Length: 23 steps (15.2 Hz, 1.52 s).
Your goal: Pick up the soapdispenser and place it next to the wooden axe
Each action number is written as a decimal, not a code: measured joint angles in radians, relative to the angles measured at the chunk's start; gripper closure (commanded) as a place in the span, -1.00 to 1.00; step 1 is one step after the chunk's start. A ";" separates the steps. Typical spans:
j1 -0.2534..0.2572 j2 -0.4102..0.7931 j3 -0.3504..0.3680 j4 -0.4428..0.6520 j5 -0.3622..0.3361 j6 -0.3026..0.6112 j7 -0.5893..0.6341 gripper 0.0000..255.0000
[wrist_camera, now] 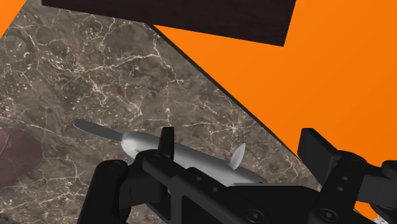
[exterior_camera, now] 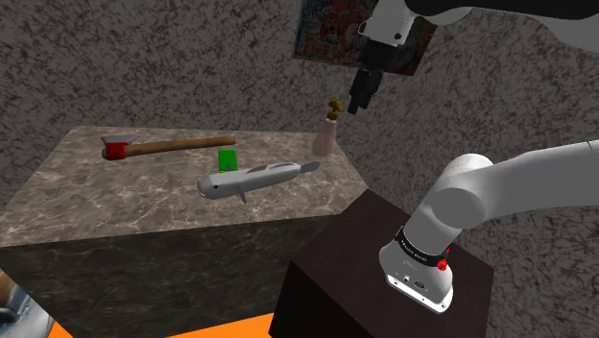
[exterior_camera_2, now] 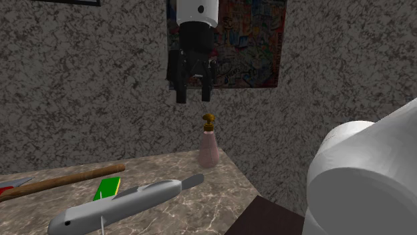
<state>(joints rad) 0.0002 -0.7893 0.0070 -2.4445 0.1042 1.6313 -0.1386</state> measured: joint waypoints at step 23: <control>-0.116 0.679 -0.272 0.409 -0.091 0.211 -0.341 -1.00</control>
<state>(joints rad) -0.1155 -0.1107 -0.2647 -2.0353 0.0137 1.8420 -0.4793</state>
